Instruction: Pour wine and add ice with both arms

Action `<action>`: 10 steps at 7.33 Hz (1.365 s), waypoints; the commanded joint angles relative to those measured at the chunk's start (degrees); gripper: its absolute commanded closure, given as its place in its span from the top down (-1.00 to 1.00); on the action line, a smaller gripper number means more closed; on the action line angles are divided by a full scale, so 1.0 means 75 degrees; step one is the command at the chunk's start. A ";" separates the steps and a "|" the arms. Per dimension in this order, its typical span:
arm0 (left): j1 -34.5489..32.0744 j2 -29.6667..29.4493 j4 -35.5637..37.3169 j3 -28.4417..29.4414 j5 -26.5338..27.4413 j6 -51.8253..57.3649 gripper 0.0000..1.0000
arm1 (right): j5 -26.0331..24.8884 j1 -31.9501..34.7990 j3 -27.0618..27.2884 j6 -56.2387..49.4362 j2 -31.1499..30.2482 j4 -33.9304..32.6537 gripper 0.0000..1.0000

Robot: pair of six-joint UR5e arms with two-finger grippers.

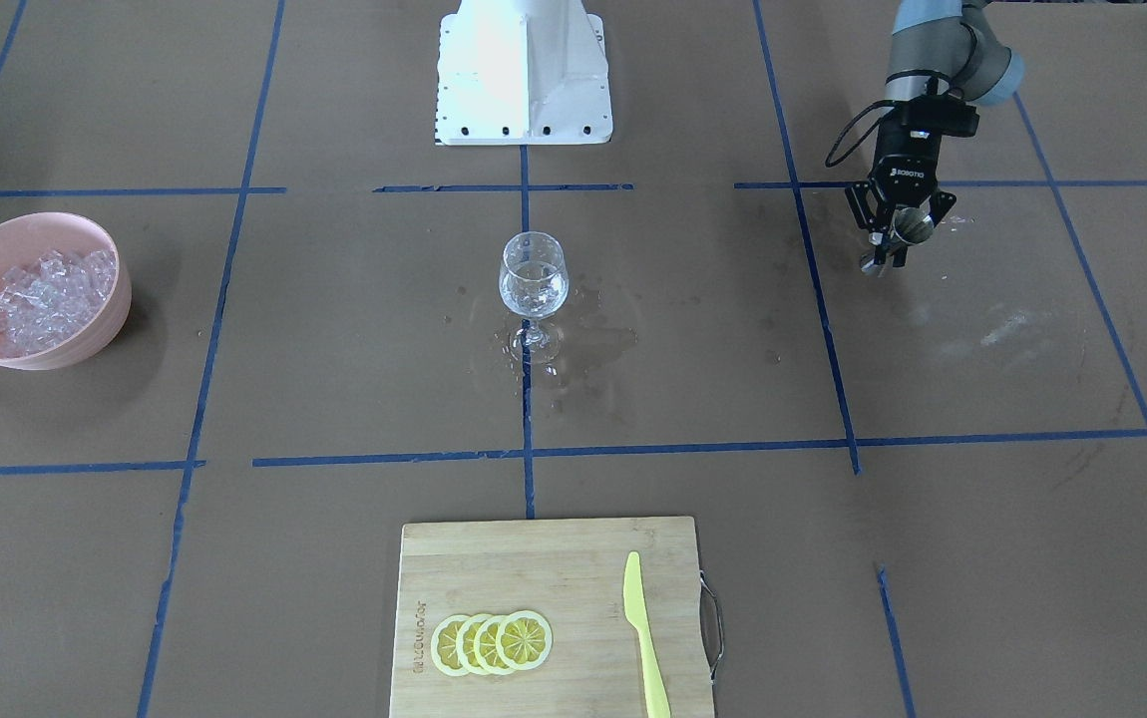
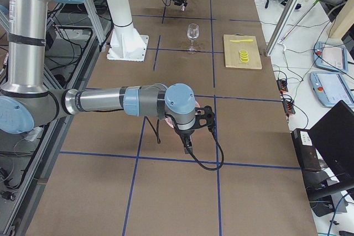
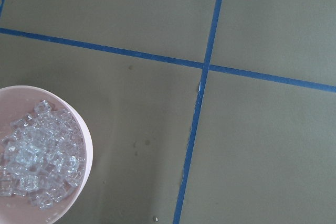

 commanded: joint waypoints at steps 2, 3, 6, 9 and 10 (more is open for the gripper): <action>0.0437 0.0015 -0.0535 0.0483 0.0750 -0.0064 -1.00 | 0.0000 0.0000 0.0010 0.0024 0.0022 0.0000 1.00; 0.0566 0.0003 -0.0760 0.0543 0.0751 -0.0064 -1.00 | 0.0000 0.0000 0.0033 0.0129 0.0022 0.0000 1.00; 0.0814 0.0015 -0.0832 0.0625 0.0716 -0.0673 -1.00 | 0.0000 0.0000 0.0034 0.0130 0.0022 0.0000 1.00; 0.0814 0.0015 -0.0844 0.0871 0.0751 -0.0696 -1.00 | 0.0000 0.0000 0.0034 0.0142 0.0022 0.0000 1.00; 0.0814 0.0015 -0.0844 0.0871 0.0762 -0.0696 -1.00 | 0.0000 0.0000 0.0034 0.0130 0.0010 0.0000 1.00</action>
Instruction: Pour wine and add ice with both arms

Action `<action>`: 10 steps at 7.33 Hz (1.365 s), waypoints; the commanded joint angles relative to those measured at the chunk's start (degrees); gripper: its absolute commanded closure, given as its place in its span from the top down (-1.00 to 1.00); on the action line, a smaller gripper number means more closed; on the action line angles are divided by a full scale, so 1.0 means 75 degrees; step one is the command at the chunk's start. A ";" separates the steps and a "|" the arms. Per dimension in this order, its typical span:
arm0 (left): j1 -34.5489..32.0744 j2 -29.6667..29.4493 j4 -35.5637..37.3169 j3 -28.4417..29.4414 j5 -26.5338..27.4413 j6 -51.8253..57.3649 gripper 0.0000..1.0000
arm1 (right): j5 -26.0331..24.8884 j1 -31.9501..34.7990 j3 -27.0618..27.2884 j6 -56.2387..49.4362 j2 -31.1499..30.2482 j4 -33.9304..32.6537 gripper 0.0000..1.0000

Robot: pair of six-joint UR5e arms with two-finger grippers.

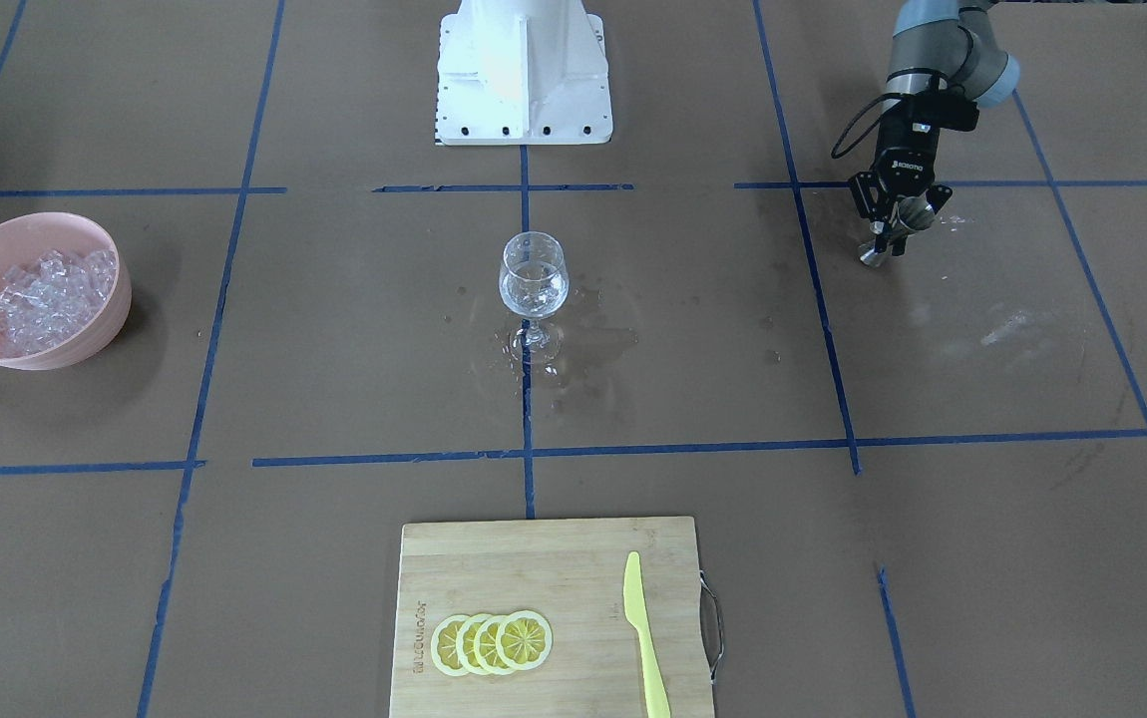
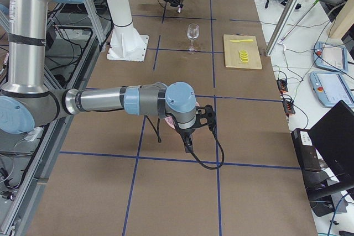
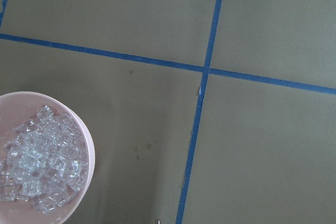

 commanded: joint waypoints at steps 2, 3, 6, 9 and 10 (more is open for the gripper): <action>0.0001 0.0001 -0.0001 0.0024 0.0072 0.0044 -0.68 | 0.0011 0.0000 0.0000 -0.0009 -0.0033 0.0000 1.00; 0.0013 -0.0011 0.0011 0.0024 0.0072 0.0056 -0.50 | 0.0011 0.0000 0.0000 -0.0009 -0.0033 0.0000 1.00; 0.0059 -0.0011 0.0046 0.0025 0.0061 0.0068 -0.34 | -0.0001 0.0000 -0.0011 -0.0009 -0.0033 0.0000 1.00; 0.0118 0.0001 0.0081 0.0025 0.0002 0.0091 -0.16 | -0.0001 0.0000 -0.0023 0.0003 -0.0022 0.0000 1.00; 0.0130 0.0024 0.0081 0.0024 -0.0103 0.0207 -0.02 | -0.0001 0.0000 -0.0023 0.0003 -0.0010 0.0000 1.00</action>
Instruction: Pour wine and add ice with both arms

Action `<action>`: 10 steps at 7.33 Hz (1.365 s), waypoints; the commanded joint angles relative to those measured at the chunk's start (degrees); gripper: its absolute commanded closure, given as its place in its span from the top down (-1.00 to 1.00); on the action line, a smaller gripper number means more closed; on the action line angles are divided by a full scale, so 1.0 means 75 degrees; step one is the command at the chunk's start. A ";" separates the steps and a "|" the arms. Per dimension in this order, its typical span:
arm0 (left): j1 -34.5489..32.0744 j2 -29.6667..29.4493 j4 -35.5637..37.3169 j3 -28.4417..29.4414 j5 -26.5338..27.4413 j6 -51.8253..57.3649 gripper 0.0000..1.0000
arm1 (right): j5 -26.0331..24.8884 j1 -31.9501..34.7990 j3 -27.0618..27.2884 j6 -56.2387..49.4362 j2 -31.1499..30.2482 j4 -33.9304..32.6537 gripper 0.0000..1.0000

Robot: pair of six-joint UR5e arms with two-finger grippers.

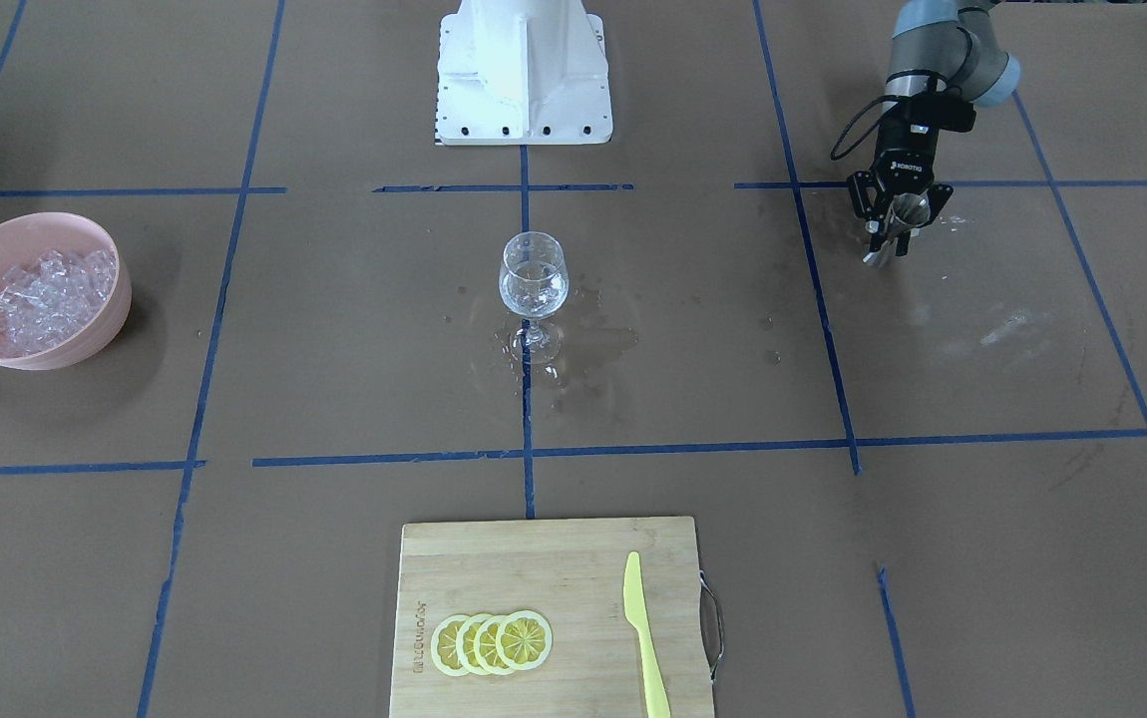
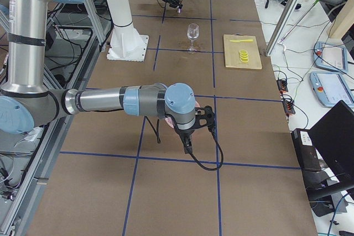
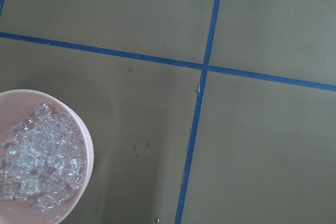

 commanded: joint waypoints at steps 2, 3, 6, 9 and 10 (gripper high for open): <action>0.0007 0.0365 -0.0077 -0.0085 -0.0792 0.0407 0.26 | 0.0000 0.0000 -0.0004 0.0004 0.0024 0.0000 1.00; 0.0007 0.0495 -0.0077 -0.0329 -0.1214 0.0419 0.33 | 0.0000 0.0000 0.0008 0.0004 0.0024 0.0000 1.00; 0.0007 0.1173 -0.0030 -0.0869 -0.2059 0.0419 0.60 | 0.0011 0.0000 0.0031 -0.0008 0.0024 0.0000 1.00; 0.0007 0.1456 -0.0042 -0.1011 -0.2914 0.0431 0.98 | 0.0012 0.0035 0.0078 -0.0008 0.0001 0.0000 1.00; -0.0016 0.1759 -0.0088 -0.1208 -0.3219 0.0907 0.98 | 0.0012 0.0035 0.0067 -0.0008 0.0001 0.0000 1.00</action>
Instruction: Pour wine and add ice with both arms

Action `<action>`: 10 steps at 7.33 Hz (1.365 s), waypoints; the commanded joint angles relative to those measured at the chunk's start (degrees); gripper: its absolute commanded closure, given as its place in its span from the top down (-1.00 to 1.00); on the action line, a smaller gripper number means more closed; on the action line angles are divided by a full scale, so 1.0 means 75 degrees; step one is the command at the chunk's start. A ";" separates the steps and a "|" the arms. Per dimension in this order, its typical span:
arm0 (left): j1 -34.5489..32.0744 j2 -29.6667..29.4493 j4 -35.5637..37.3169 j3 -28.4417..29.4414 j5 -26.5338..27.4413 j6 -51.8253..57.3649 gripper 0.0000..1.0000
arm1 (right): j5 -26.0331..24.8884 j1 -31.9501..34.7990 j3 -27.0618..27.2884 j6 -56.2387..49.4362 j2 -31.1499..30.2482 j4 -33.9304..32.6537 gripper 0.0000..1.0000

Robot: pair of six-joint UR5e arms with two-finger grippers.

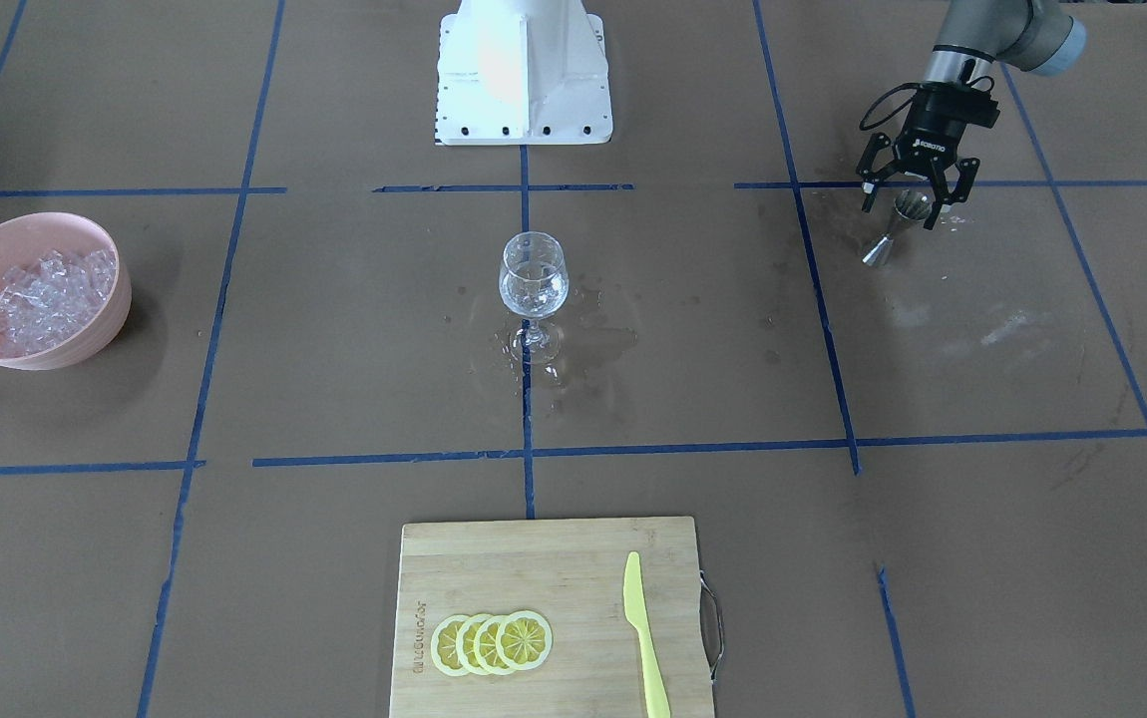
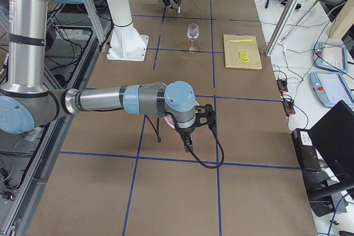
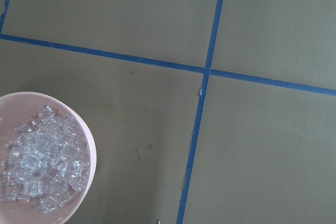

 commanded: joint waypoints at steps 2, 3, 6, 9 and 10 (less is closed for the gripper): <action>-0.0062 0.0911 -0.0051 -0.0429 -0.0627 0.0427 0.98 | -0.0011 0.0044 -0.0006 -0.0004 -0.0014 0.0000 1.00; -0.0085 0.1100 -0.0063 -0.0429 -0.0639 0.0473 0.98 | -0.0011 0.0056 -0.0006 -0.0004 -0.0015 0.0000 1.00; -0.0901 0.1617 -0.0800 -0.0324 -0.1046 0.0708 0.98 | 0.0001 0.0056 -0.0006 -0.0004 0.0009 0.0000 1.00; -0.2612 0.1559 -0.1267 -0.0335 -0.2321 0.1853 0.98 | 0.0001 0.0056 0.0017 -0.0004 -0.0003 0.0000 1.00; -0.3197 0.1454 -0.1317 -0.0335 -0.2652 0.2367 0.98 | 0.0001 0.0056 0.0018 -0.0004 -0.0003 0.0000 1.00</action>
